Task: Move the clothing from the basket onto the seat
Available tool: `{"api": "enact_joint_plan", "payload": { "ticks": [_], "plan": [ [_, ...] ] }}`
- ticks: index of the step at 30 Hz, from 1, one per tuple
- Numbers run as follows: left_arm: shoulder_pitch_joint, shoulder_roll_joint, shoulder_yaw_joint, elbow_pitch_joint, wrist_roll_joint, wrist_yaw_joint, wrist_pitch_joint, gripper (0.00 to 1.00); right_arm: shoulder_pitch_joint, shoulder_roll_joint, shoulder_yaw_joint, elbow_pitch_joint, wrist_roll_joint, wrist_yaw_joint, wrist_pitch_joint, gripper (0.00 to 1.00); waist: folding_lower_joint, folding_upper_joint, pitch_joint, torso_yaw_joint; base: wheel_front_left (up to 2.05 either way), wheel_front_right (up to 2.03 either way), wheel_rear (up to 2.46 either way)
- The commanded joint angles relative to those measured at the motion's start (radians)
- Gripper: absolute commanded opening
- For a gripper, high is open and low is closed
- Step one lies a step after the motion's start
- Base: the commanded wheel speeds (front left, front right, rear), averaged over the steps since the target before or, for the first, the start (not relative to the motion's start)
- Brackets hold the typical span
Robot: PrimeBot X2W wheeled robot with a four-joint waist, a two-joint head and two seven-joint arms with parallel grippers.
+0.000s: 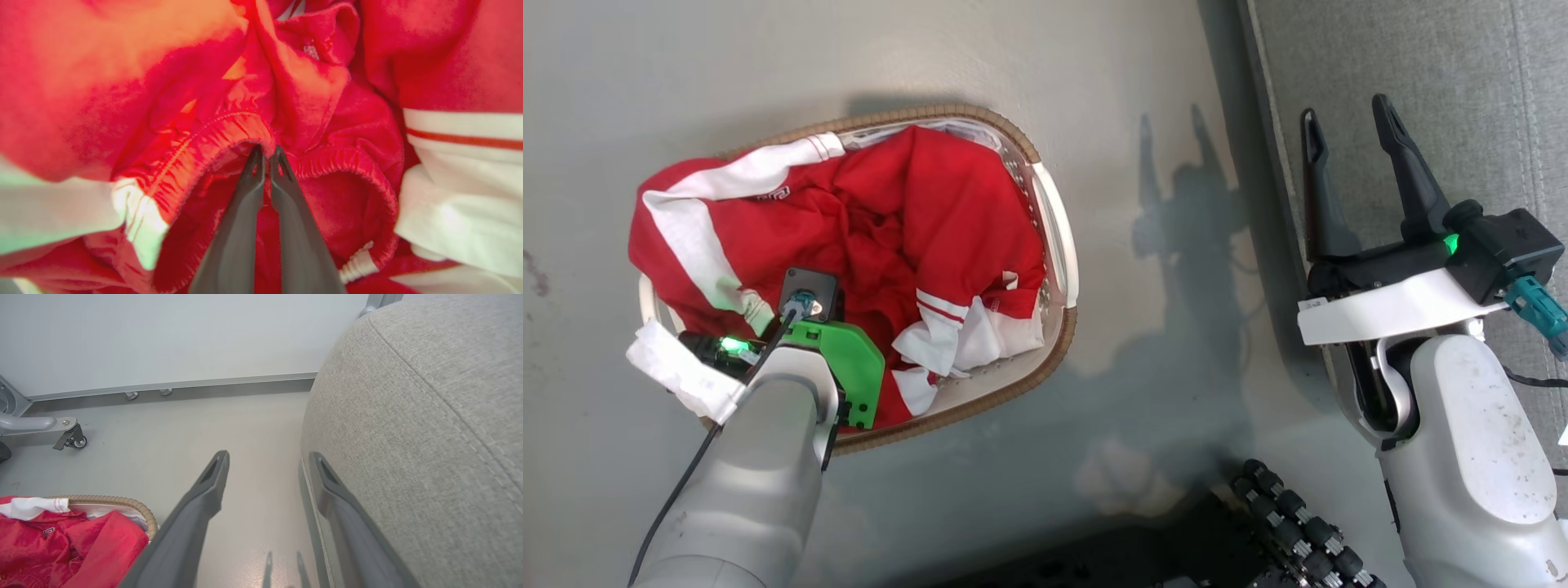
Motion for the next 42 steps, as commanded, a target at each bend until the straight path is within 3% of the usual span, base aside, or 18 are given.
{"api": "enact_joint_plan", "payload": {
  "ticks": [1,13,24,35,42],
  "plan": [
    [0.019,0.001,-0.002,0.0,-0.003,-0.01,-0.015,0.0,0.011,-0.003,-0.005,0.006,-0.009,-0.001,-0.002,1.0,0.0,0.0,-0.033,0.012,0.0,0.0,0.0],
    [0.111,-0.02,-0.023,-0.092,-0.039,-0.068,-0.087,0.0,0.069,-0.004,-0.043,0.037,-0.055,-0.001,-0.001,1.0,0.0,0.0,-0.202,0.071,0.0,0.0,0.0],
    [0.284,0.0,-0.028,-0.425,-0.004,-0.083,-0.086,0.0,0.163,-0.004,-0.086,0.058,-0.11,-0.001,-0.001,1.0,0.0,0.0,-0.396,0.142,0.0,0.0,0.0],
    [0.415,0.07,-0.013,-0.772,0.028,-0.094,-0.085,0.0,0.282,-0.004,-0.112,0.074,-0.146,-0.001,-0.002,1.0,0.0,0.0,-0.622,0.177,0.0,0.0,0.0],
    [0.399,0.122,-0.043,-0.918,0.029,-0.096,-0.085,0.0,0.347,-0.004,-0.106,0.075,-0.156,-0.001,-0.002,1.0,0.0,0.0,-0.741,0.181,0.0,0.0,0.0]
  ]
}}
